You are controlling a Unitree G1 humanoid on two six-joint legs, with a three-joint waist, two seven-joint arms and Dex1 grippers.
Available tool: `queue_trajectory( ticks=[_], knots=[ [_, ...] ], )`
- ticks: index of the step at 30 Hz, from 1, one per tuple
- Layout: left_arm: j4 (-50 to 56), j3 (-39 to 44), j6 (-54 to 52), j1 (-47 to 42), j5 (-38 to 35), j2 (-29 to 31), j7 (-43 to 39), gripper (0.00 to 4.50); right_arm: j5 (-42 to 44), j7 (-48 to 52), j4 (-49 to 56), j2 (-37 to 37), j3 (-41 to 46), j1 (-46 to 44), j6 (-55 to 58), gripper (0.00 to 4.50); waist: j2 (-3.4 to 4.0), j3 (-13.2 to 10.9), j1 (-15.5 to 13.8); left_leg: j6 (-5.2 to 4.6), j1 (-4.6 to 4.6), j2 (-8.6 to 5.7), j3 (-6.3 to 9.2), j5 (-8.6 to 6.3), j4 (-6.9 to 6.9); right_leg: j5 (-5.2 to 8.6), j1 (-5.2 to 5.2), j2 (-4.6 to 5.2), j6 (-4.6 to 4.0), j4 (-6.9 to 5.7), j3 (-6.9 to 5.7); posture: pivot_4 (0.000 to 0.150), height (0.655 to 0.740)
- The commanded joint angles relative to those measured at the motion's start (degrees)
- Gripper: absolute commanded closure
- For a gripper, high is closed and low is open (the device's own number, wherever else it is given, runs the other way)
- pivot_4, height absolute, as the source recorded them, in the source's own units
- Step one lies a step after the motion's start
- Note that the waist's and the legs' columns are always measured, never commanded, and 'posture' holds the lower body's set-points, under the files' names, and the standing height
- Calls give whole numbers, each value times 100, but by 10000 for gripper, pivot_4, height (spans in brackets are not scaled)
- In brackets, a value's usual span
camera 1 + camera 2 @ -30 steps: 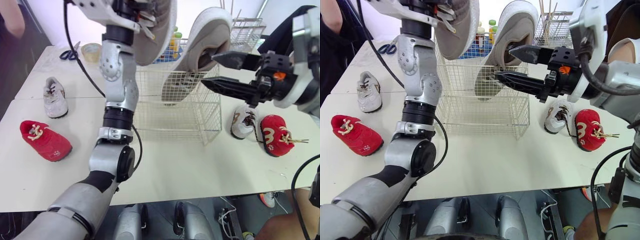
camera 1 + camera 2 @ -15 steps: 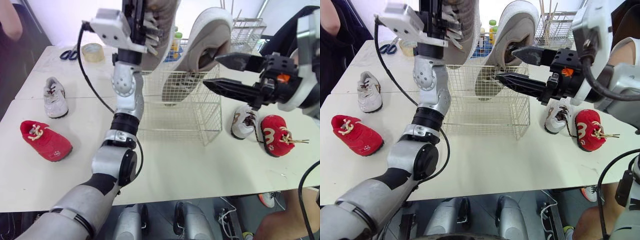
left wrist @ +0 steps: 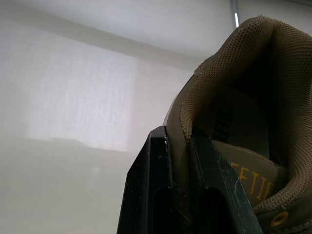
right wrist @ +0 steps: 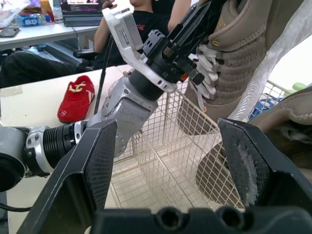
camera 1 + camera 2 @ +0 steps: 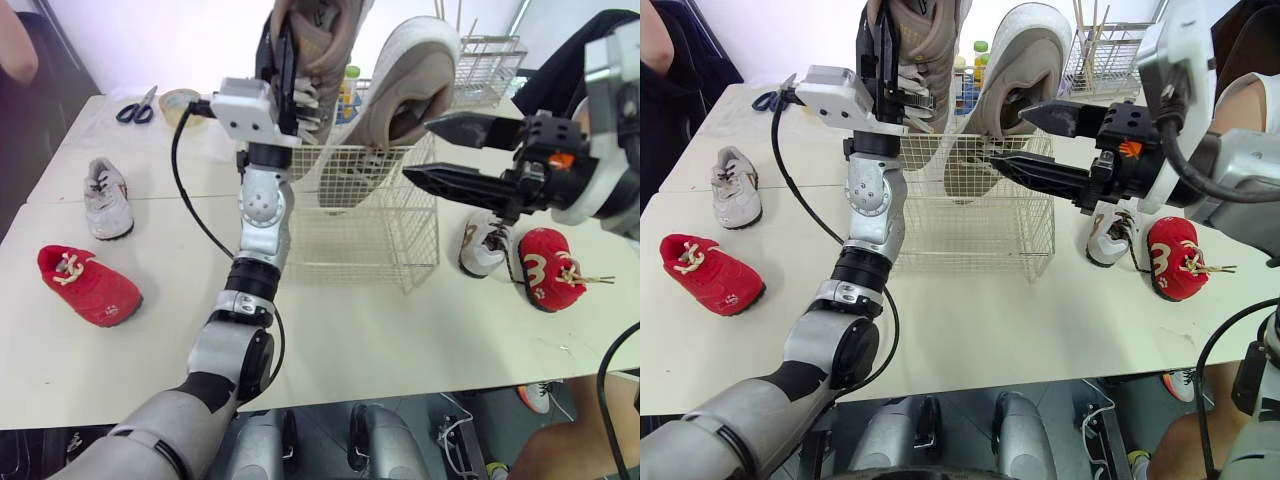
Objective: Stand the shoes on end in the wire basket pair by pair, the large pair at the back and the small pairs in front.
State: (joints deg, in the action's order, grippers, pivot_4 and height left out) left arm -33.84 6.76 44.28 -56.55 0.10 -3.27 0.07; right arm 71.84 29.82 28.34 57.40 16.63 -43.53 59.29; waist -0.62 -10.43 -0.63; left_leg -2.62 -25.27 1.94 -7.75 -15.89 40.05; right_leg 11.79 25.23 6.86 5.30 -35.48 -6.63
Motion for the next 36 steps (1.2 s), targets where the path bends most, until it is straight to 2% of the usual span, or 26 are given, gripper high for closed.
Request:
queue_trajectory(
  ticks=[1,5,9,15,21,22,23,29,30,36],
  knots=[
    [73,-72,-240,483,58,-66,173,44654,-81,68,-20,47,86,-120,-170,9422,31,28,-1,-4,2,0,0,-2,0,0,-3,0,0,2,0,1500,7400],
    [209,-169,-422,770,111,-66,252,44654,-159,146,-56,22,16,-150,-215,9422,88,74,-1,-50,47,-1,-2,-31,-5,1,-49,0,1,15,1,1500,7400],
    [323,-153,-730,790,-34,-67,272,44654,-223,229,-97,9,-41,-186,-246,9422,120,118,-3,-57,89,0,-3,-38,-10,2,-88,1,0,25,2,1500,7400],
    [602,-97,-1412,658,-485,-111,120,44654,-290,322,-137,3,-69,-221,-263,9422,122,124,-13,-57,84,-2,-3,-38,-7,2,-87,2,0,25,5,1500,7400],
    [1174,-183,-2083,926,-859,-238,-167,44654,-345,374,-145,-11,-62,-225,-283,9422,121,123,-14,-59,81,-5,-3,-39,-4,2,-86,5,0,25,5,1500,7400],
    [1256,-178,-2113,986,-844,-232,-157,36111,-354,373,-145,-20,-73,-229,-287,9422,121,123,-14,-59,81,-5,-3,-39,-4,2,-86,5,-1,25,5,1500,7400],
    [1328,-173,-2152,1040,-847,-228,-154,33213,-363,374,-145,-28,-81,-232,-292,9422,121,123,-16,-59,81,-5,-3,-39,-4,2,-86,5,-1,25,6,1500,7400],
    [1748,-147,-2267,1384,-757,-32,-171,2576,-434,373,-177,-103,-175,-285,-315,9422,117,120,-7,-59,77,-4,-3,-39,-4,2,-80,5,-1,25,5,1500,7400],
    [1801,-152,-2269,1422,-739,-1,-170,1177,-446,377,-182,-112,-182,-292,-314,9422,116,120,-7,-59,76,-4,-3,-39,-4,2,-79,5,-1,25,5,1500,7400],
    [2439,-132,-2541,1800,-955,262,-382,1177,-517,422,-227,-173,-256,-334,-320,9422,114,118,12,-59,73,-2,-5,-39,-6,2,-73,5,-1,25,5,1500,7400]
  ],
)
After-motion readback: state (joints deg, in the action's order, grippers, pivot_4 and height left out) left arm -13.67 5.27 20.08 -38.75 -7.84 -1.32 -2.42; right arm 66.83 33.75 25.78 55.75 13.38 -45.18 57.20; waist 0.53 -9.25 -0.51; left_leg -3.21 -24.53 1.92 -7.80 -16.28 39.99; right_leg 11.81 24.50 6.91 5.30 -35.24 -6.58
